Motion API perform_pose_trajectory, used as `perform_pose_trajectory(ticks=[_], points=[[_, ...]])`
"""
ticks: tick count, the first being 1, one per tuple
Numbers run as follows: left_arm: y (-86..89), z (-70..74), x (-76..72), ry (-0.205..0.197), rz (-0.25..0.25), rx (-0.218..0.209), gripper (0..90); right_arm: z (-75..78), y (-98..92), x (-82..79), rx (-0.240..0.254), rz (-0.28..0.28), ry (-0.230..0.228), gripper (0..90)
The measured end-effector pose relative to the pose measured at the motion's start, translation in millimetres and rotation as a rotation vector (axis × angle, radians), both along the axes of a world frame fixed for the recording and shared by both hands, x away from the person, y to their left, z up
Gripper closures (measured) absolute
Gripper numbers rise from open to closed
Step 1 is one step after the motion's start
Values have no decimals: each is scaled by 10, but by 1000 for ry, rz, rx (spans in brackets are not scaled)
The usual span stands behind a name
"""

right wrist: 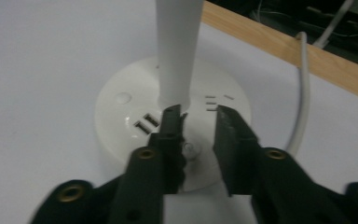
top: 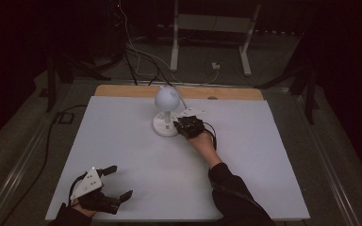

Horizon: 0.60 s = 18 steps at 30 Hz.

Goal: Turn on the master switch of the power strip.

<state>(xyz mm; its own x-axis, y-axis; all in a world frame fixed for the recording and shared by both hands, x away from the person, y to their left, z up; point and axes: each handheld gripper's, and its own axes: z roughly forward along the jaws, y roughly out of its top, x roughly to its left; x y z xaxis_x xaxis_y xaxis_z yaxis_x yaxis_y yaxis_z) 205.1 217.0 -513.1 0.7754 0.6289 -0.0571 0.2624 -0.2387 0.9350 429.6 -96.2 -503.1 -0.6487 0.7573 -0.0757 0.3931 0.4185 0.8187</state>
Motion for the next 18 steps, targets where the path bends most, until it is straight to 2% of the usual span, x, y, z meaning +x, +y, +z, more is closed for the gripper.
perform_pose_trajectory(ticks=[2, 6, 14, 18], points=[[2, 0, 1, 0, -2, 1, 2, 1, 1, 14, 6, -4, 0, 811], [3, -1, 2, 1, 0, 1, 2, -5, 7, 31, -16, -18, -7, 900], [2, -2, 4, 3, 0, 4, 2, -26, 33, 38, -20, 11, 10, 900], [0, -3, 2, 3, 0, 7, 2, -50, 56, 46, -25, 8, 26, 900]])
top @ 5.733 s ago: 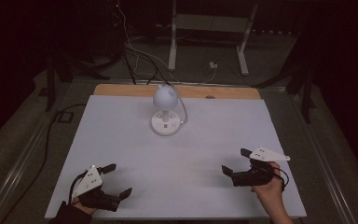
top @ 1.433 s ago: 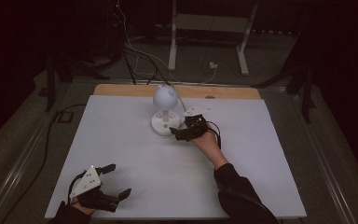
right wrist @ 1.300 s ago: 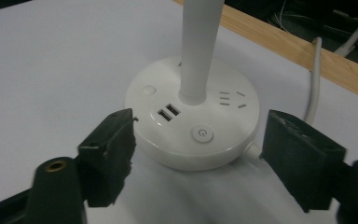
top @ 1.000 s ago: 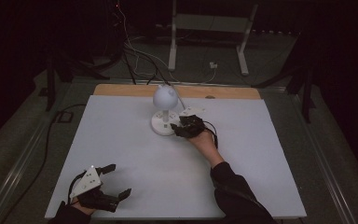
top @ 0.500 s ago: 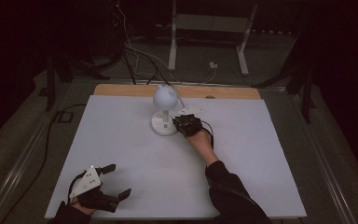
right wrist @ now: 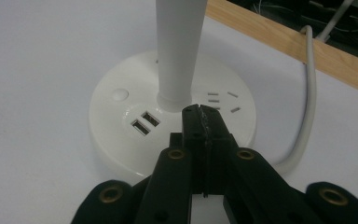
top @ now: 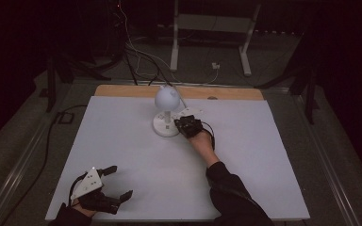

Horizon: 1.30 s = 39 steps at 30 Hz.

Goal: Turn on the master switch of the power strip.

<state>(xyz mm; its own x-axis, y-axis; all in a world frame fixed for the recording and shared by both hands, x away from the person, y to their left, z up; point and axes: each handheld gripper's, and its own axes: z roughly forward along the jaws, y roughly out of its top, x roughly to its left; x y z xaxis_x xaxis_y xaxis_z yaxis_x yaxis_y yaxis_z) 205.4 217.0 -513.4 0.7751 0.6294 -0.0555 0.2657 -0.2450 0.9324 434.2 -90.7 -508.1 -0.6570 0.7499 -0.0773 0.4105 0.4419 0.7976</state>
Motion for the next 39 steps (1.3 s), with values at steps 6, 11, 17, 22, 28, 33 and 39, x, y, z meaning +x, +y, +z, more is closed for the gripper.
perform_pose_trajectory(ticks=[6, 11, 17, 22, 28, 33, 39], points=[[2, -1, 1, 1, 0, -2, 2, -30, 27, 9, 1, 3, 19, 900], [0, -2, 1, 1, 1, -2, 2, -21, 34, 12, -4, 0, 27, 900], [-4, -4, 2, 2, 0, -2, 2, -32, 34, 16, 7, -13, 32, 900], [-3, -4, 3, 3, 1, -3, 2, -26, 58, 13, -2, -10, 43, 900], [-2, -1, -2, -1, 0, -1, 2, -23, 76, 31, -18, -3, 46, 900], [3, -6, 0, 2, 2, -3, 2, -40, 48, 38, 2, -4, 51, 900], [0, -8, 2, 3, 0, -3, 2, -49, 38, 49, 8, 1, 57, 900]])
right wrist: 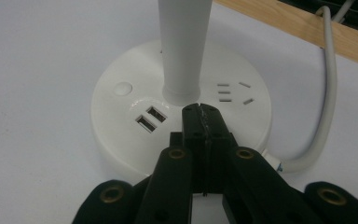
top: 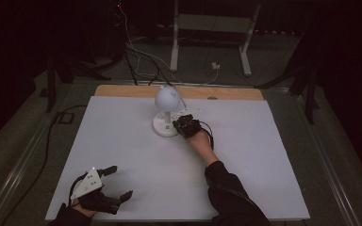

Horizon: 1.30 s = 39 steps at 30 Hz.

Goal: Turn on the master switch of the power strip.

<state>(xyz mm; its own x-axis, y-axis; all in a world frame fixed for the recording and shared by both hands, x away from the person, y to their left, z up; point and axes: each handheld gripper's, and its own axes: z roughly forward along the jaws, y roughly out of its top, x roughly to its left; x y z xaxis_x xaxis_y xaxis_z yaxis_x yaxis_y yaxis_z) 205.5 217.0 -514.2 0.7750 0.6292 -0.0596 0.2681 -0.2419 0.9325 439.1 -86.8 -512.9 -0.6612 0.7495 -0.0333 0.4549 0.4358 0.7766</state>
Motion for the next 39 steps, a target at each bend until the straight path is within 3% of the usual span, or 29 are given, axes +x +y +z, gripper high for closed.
perform_pose_trajectory(ticks=[2, 5, 9, 16, 19, 24, 28, 31, 39], points=[[2, -2, 2, 1, 0, 2, 2, 0, -7, 6, 9, -5, 11, 900], [-2, -1, 0, 1, -1, 1, 2, 8, 31, 0, -28, -5, 2, 900], [-4, 0, -3, 0, -2, 0, 2, 5, 23, -2, -23, -5, 2, 900], [8, 0, 3, 3, 2, -4, 2, 30, 56, 1, -54, -2, -27, 900], [8, 0, 5, 3, 3, -5, 2, 62, 36, 6, -9, -15, -18, 900], [7, -1, 3, 2, 3, -3, 2, 90, -7, -24, -8, -5, -16, 900], [4, -2, 5, 2, 2, 0, 2, 127, -54, -63, 26, 6, 4, 899], [3, -4, 6, 3, 2, -1, 2, 136, -69, -107, 36, 30, 9, 799], [2, -5, 7, 3, 2, 0, 2, 129, -70, -181, 55, 78, 60, 365]])
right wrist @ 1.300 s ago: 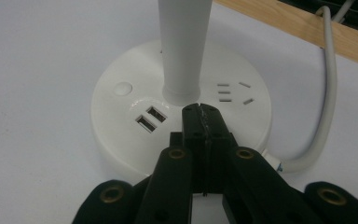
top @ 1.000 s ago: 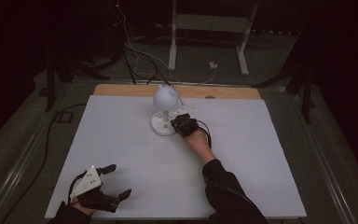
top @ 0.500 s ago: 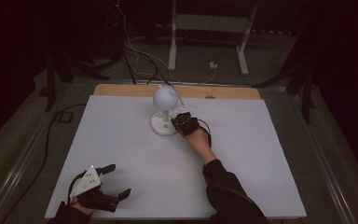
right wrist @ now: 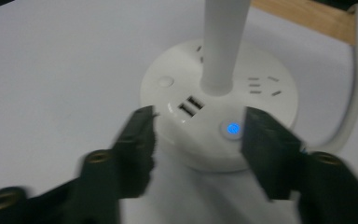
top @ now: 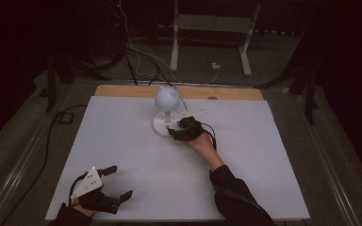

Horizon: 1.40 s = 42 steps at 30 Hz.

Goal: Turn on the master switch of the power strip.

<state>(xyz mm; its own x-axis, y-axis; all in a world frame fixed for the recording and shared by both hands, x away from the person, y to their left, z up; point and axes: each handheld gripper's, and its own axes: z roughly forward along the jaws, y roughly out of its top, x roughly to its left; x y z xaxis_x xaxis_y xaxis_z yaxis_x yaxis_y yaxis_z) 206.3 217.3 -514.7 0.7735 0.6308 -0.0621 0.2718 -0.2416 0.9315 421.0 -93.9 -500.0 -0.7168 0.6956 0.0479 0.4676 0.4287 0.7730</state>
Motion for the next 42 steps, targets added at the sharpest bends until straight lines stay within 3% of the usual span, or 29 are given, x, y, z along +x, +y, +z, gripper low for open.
perform_pose_trajectory(ticks=[5, 11, 17, 21, 36, 42], points=[[-2, 0, 0, 0, -1, 3, 2, 12, -16, -27, 24, 15, 38, 143], [-4, -1, 0, 0, -4, 3, 2, 34, -43, -58, 72, 66, 85, 0], [-8, -2, -2, -1, -4, 5, 2, 71, -61, -100, 66, 100, 64, 0], [-9, -4, 0, 1, -2, 7, 2, 127, -110, -134, 87, 113, 55, 0], [-16, 0, -3, -1, -4, 9, 2, 295, -504, -322, 103, 116, 19, 0], [-18, -2, -1, -1, -6, 10, 2, 321, -671, -418, 84, 113, -1, 0]])
